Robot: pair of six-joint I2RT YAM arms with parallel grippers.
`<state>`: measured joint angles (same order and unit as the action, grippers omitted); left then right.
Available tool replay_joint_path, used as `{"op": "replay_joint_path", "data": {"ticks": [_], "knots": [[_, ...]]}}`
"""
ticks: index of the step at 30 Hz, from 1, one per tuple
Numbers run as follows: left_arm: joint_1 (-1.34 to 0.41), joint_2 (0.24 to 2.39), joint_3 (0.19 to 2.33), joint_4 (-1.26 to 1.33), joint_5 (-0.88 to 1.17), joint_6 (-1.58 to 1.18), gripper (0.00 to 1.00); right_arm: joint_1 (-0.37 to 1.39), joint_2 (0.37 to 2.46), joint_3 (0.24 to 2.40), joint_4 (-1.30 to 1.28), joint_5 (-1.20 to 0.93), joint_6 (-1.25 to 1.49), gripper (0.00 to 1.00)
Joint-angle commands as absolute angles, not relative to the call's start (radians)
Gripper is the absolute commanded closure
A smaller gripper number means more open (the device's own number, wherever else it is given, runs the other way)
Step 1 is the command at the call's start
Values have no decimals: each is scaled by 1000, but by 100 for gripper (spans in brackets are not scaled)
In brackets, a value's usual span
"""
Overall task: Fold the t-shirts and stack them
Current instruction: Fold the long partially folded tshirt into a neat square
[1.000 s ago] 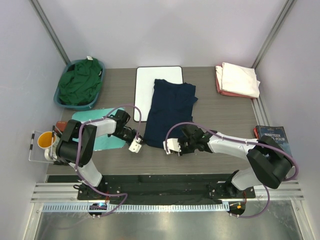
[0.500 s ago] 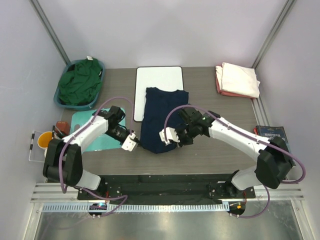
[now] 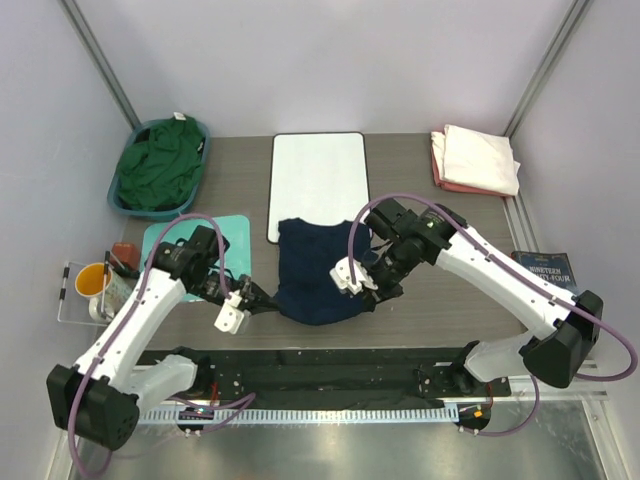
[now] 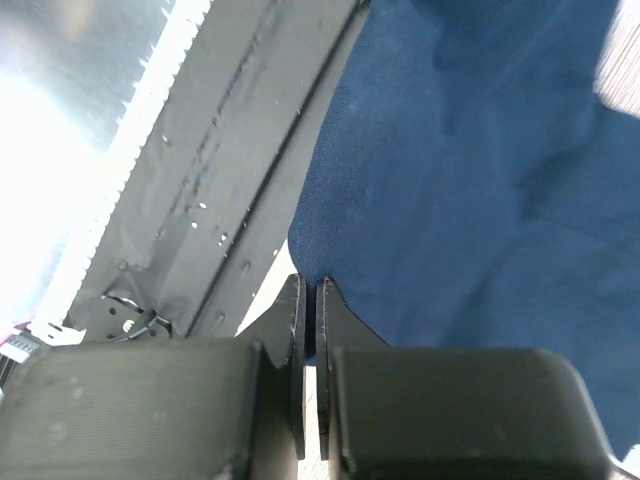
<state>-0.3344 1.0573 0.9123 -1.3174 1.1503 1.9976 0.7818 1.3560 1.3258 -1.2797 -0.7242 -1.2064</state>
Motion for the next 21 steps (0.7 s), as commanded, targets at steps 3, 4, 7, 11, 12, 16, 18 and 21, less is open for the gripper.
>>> {"op": "replay_joint_path", "data": {"ticks": [3, 4, 7, 11, 12, 16, 18, 21], "knots": [[-339, 976, 910, -1334, 1207, 2218, 100, 792, 1328, 1355, -1324, -668, -1223, 99], [-339, 963, 890, -1227, 1197, 2130, 100, 787, 1328, 1345, -1263, -623, -1236, 99], [-339, 983, 826, -730, 1117, 1776, 100, 749, 1333, 1310, -1114, -513, -1264, 99], [-327, 1130, 877, -465, 1028, 1693, 100, 661, 1364, 1298, -947, -413, -1290, 99], [-324, 1155, 900, -466, 1020, 1698, 100, 640, 1382, 1305, -927, -410, -1311, 99], [-311, 1247, 933, -391, 986, 1703, 100, 586, 1446, 1335, -830, -374, -1353, 99], [-305, 1285, 931, -318, 979, 1694, 100, 563, 1468, 1353, -792, -373, -1362, 99], [-301, 1336, 950, -301, 963, 1701, 100, 545, 1520, 1367, -752, -370, -1384, 99]]}}
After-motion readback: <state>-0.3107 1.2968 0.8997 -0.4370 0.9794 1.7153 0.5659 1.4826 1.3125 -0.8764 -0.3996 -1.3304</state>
